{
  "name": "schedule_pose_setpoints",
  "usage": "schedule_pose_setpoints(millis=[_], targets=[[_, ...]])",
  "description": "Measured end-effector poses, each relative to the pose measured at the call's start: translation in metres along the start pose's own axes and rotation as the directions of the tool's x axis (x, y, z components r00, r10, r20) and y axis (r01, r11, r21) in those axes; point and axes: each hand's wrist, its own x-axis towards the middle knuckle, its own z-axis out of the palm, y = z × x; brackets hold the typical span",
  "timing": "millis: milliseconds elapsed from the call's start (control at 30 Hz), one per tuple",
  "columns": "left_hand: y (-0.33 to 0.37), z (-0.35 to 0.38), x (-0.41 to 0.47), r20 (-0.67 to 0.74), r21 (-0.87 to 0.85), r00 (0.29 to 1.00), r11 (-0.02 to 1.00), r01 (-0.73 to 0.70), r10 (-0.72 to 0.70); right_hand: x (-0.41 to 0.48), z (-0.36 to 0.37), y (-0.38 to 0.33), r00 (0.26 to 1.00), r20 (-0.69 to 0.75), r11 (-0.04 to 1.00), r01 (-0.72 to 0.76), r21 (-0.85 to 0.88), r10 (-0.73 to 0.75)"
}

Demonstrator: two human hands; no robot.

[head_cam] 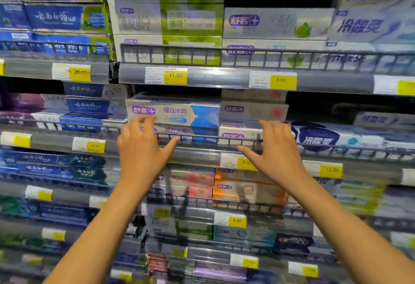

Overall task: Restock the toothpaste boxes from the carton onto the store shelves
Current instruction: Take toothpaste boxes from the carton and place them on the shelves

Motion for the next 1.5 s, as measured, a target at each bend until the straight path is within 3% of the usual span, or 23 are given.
schedule_pose_setpoints(millis=[100, 267, 400, 600, 800, 933, 1033, 1133, 1233, 1433, 1500], targets=[[0.043, 0.007, -0.036, 0.127, 0.125, 0.991, 0.991, -0.046, 0.03, -0.033, -0.004, 0.028, 0.992, 0.095, 0.989, 0.095, -0.117, -0.084], [0.113, 0.033, -0.112, 0.38, 0.202, 0.925, 0.977, -0.072, -0.01, -0.101, -0.004, 0.086, 0.951, 0.276, 0.977, 0.176, -0.118, -0.138], [0.139, 0.067, -0.18, 0.563, 0.221, 0.825, 0.971, -0.09, -0.052, -0.159, 0.007, 0.121, 0.86, 0.502, 0.984, 0.154, -0.092, -0.088], [0.141, 0.121, -0.288, 0.756, 0.22, 0.644, 0.972, -0.08, -0.118, -0.259, 0.057, 0.164, 0.72, 0.694, 0.997, 0.038, -0.068, 0.02], [0.118, 0.195, -0.423, 0.864, 0.194, 0.481, 0.98, -0.049, -0.147, -0.388, 0.143, 0.198, 0.598, 0.795, 0.995, -0.056, -0.086, 0.102], [0.086, 0.263, -0.529, 0.926, 0.171, 0.355, 0.981, -0.087, -0.13, -0.486, 0.225, 0.219, 0.488, 0.856, 0.984, -0.125, -0.126, 0.172], [0.054, 0.319, -0.612, 0.955, 0.162, 0.269, 0.98, -0.115, -0.126, -0.564, 0.293, 0.233, 0.447, 0.875, 0.977, -0.176, -0.118, 0.186], [0.02, 0.371, -0.689, 0.973, 0.134, 0.209, 0.98, -0.151, -0.101, -0.64, 0.366, 0.249, 0.435, 0.873, 0.963, -0.241, -0.122, 0.22], [-0.013, 0.421, -0.756, 0.98, 0.093, 0.19, 0.975, -0.2, -0.055, -0.706, 0.433, 0.26, 0.344, 0.904, 0.96, -0.204, -0.194, 0.255], [-0.071, 0.52, -0.862, 0.992, 0.075, 0.117, 0.967, -0.245, -0.047, -0.803, 0.554, 0.28, 0.354, 0.904, 0.963, -0.211, -0.171, 0.238], [-0.084, 0.543, -0.884, 0.994, 0.06, 0.101, 0.972, -0.229, -0.038, -0.824, 0.584, 0.284, 0.39, 0.894, 0.969, -0.196, -0.153, 0.22]])
